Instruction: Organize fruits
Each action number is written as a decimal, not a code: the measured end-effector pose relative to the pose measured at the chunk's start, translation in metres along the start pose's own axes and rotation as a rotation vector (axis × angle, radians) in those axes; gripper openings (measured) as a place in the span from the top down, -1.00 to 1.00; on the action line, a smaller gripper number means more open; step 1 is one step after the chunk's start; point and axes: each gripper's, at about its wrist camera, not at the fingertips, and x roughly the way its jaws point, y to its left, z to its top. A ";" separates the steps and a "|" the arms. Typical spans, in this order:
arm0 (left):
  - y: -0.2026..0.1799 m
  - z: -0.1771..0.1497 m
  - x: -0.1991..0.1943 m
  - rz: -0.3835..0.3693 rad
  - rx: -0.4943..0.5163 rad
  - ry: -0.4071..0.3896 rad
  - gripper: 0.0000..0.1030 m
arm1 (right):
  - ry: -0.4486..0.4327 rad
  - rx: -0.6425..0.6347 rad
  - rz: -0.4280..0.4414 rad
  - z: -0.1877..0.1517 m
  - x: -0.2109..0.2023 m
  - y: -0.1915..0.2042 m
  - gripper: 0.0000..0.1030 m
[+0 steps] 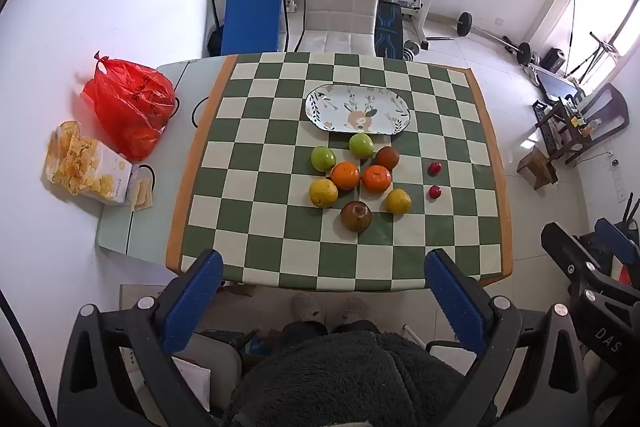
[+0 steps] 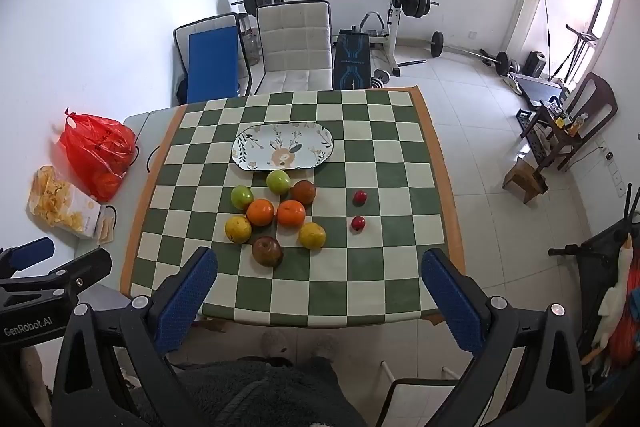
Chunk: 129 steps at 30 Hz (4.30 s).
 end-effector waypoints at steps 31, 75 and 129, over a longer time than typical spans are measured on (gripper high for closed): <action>0.001 0.000 0.000 -0.006 -0.003 -0.009 -1.00 | -0.012 0.001 0.003 0.000 -0.003 0.000 -1.00; -0.016 0.094 0.448 -0.075 -0.018 0.587 -0.86 | 0.489 0.324 0.103 -0.013 0.412 -0.027 -0.99; -0.162 0.144 0.445 -0.190 -0.038 0.417 -0.16 | 0.496 0.158 0.210 0.015 0.444 0.006 -0.18</action>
